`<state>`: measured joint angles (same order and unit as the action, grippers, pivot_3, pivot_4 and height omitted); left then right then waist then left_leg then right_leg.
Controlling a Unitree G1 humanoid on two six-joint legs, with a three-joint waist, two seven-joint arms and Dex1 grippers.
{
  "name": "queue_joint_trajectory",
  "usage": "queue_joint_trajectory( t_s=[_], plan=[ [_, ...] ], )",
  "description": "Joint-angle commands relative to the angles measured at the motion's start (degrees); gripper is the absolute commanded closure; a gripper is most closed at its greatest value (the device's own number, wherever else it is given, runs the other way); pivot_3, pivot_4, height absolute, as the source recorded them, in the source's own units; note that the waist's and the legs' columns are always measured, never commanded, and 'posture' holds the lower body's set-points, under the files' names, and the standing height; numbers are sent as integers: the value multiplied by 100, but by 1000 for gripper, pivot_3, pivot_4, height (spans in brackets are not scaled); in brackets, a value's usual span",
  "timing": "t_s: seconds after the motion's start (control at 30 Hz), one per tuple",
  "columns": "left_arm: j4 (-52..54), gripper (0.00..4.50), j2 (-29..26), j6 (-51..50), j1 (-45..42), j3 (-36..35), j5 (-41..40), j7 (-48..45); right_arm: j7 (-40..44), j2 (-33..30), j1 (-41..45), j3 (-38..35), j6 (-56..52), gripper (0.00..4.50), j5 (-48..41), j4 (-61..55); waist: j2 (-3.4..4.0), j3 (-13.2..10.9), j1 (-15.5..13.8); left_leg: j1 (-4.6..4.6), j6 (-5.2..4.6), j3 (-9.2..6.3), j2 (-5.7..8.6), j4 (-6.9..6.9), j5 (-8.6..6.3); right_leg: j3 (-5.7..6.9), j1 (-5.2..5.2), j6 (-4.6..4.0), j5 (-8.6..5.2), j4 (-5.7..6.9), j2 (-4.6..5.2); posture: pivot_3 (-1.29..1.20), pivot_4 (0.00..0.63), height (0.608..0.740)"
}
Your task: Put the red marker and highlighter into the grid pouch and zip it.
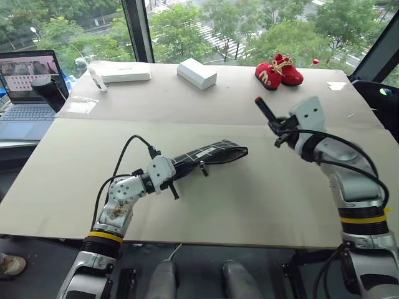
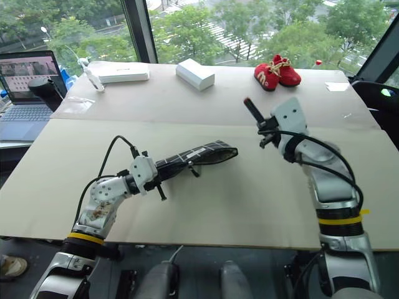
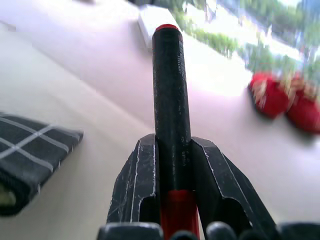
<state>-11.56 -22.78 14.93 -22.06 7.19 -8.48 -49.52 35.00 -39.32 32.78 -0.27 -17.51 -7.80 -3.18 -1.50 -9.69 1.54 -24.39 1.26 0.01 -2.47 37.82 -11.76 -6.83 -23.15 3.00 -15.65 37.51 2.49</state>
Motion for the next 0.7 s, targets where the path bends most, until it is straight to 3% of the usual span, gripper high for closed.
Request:
queue_joint_trajectory(
  t_s=[0.03,0.17,0.33,0.7],
  plan=[
    [218,4500,2,55,-63,-45,-52,21,1051,-504,-278,225,1370,3960,122,-284,0,0,-9,0,0,1,0,1,0,-1,0,0,0,1,1,0,150,729],
    [214,4500,-3,50,-64,-46,-59,14,1759,-995,-480,360,2347,3960,267,-225,0,0,-28,0,0,2,1,2,0,-3,0,0,0,2,2,0,150,729],
    [218,4500,-3,40,-61,-53,-60,25,2002,-1136,-449,249,3211,3960,347,66,0,0,-9,7,0,3,-2,2,0,-4,0,0,0,8,-2,0,150,729],
    [283,4500,-37,-13,-73,-53,-65,4,1751,-1072,-263,717,3895,3960,1473,879,0,0,-52,8,1,5,1,4,1,-7,0,-1,0,10,0,0,150,729]
  ],
)
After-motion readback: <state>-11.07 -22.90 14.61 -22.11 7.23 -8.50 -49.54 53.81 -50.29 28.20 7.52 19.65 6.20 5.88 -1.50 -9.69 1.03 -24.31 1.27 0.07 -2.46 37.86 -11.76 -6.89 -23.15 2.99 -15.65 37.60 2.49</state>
